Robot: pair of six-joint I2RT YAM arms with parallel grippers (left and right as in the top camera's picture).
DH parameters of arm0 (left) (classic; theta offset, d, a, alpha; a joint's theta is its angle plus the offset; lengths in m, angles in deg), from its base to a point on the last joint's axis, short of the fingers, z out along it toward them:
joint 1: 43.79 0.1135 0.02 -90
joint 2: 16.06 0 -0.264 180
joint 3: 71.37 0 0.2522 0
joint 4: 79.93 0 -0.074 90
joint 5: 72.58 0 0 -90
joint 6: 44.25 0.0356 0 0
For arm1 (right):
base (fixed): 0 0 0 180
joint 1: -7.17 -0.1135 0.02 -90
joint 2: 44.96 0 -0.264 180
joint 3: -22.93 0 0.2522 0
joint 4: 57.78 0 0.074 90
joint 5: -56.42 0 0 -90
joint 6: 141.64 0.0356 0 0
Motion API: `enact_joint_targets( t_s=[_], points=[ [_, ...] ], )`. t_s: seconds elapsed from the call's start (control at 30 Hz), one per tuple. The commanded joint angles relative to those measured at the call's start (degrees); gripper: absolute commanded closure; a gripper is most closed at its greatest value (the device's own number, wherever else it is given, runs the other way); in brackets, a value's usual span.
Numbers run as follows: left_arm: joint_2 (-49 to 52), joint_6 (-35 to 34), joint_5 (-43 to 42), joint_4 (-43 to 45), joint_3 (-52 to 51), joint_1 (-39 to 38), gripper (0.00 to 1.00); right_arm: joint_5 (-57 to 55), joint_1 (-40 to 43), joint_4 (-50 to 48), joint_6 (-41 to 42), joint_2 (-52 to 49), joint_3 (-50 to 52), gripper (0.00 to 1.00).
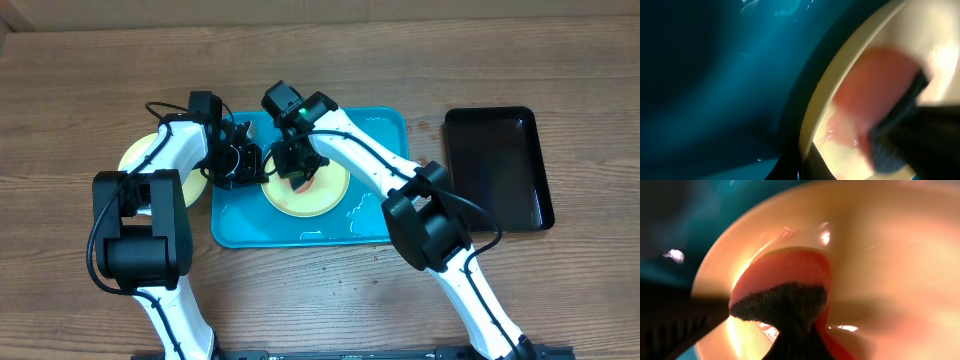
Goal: Clean dirty plates on tray and stack at the side
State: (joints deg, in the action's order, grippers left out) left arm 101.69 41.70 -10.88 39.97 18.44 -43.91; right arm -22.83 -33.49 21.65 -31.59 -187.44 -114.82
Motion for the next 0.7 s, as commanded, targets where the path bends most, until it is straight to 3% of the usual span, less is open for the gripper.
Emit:
enact_joint_targets(
  t_s=[0.0, 0.33, 0.67],
  points=[
    [-0.7, 1.3, 0.2, -0.2, -0.6, -0.5, 0.96, 7.3, -0.1, 2.9, -0.9, -3.0, 0.2, 0.96],
    [-0.7, 1.3, 0.2, -0.2, -0.6, -0.5, 0.96, -2.1, 3.8, 16.0, -3.4, -3.0, 0.2, 0.96],
    [-0.7, 1.8, 0.4, 0.3, -0.6, -0.5, 0.96, -3.8, 9.2, 15.1, 3.1, -1.4, -6.5, 0.96]
  ],
)
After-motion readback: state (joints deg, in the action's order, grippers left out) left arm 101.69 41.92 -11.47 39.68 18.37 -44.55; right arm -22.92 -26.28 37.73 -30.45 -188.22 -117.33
